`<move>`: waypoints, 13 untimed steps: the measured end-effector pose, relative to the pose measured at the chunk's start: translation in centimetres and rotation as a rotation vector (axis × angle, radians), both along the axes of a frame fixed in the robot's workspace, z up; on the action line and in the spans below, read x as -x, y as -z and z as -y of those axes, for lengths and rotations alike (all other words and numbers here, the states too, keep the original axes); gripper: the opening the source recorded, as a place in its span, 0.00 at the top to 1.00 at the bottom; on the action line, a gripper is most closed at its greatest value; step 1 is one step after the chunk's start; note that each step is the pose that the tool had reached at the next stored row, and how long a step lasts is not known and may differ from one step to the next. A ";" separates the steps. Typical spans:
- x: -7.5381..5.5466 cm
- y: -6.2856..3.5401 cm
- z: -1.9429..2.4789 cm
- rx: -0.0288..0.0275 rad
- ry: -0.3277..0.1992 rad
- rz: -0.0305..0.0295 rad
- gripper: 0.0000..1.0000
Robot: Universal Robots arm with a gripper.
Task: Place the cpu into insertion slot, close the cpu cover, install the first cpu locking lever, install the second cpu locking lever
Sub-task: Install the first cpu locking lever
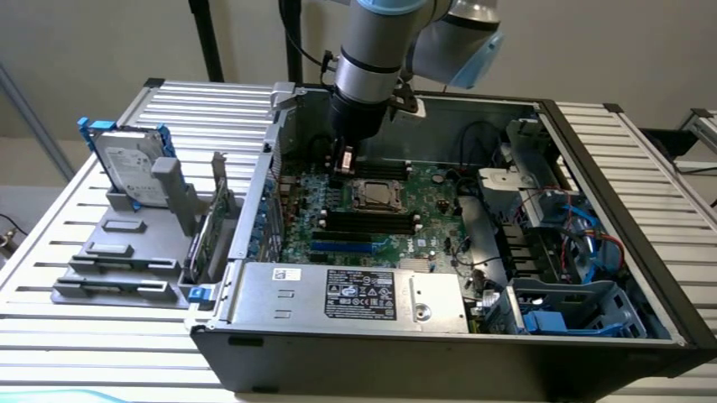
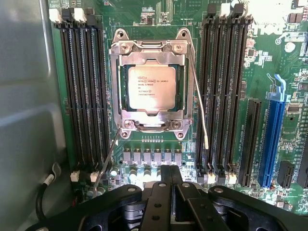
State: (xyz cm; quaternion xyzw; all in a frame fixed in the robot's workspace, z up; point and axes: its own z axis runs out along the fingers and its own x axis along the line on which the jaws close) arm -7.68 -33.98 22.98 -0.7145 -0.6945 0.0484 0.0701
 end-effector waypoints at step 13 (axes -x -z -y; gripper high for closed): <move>0.7 -0.71 0.73 -0.0025 0.000 -0.0006 0.89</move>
